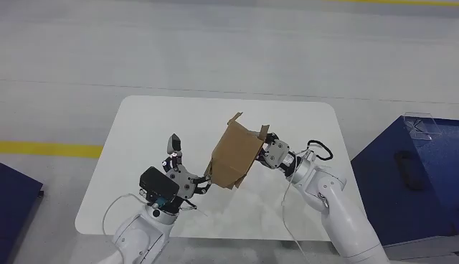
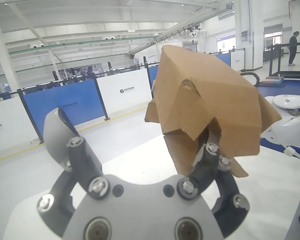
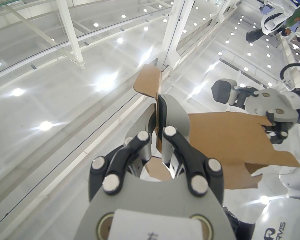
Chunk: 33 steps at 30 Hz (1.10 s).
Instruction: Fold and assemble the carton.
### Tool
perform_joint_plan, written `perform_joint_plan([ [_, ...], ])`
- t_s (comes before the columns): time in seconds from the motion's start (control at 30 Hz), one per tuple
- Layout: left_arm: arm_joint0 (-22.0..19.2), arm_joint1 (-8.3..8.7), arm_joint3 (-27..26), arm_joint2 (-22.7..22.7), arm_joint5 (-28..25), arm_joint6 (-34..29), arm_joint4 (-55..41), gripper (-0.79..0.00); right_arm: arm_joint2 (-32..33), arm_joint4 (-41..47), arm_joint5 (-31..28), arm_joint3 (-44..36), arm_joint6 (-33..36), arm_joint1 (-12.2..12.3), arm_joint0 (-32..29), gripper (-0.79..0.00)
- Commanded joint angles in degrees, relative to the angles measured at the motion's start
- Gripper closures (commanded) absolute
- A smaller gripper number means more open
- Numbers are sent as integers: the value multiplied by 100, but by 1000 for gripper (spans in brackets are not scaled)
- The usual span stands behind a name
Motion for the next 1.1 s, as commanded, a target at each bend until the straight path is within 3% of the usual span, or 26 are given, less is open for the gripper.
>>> perform_joint_plan([
  [0.0,-22,-22,32,39,50,-4,74,-785,-6,-4,9,-24,-30,-7,-12,0],
  [0.3,130,-82,-126,49,487,378,601,-785,-150,-149,-3,-24,-189,-49,-54,0],
  [0.37,193,-87,-160,-2,576,436,662,-628,-164,-192,-29,-14,-192,-57,-56,0],
  [0.47,256,-96,-209,-44,573,407,713,-499,-181,-263,-61,-11,-189,-68,-55,0],
  [0.5,265,-99,-218,-68,610,395,770,-391,-184,-283,-72,-12,-183,-71,-59,0],
  [0.6,322,-114,-243,-64,634,349,836,-259,-198,-444,-172,-41,-158,-80,-79,0],
  [0.77,297,-143,-303,-27,435,-55,793,-308,-209,-795,-339,-80,-6,-85,-127,0],
  [0.97,333,-174,-358,-56,409,-77,785,-274,-180,-912,-362,-83,96,-96,-146,0],
  [1.03,342,-182,-373,-73,401,-100,801,-163,-172,-971,-374,-109,132,-98,-155,0],
  [1.07,345,-186,-375,-81,394,-125,809,-46,-177,-1009,-374,-127,152,-99,-160,0],
])
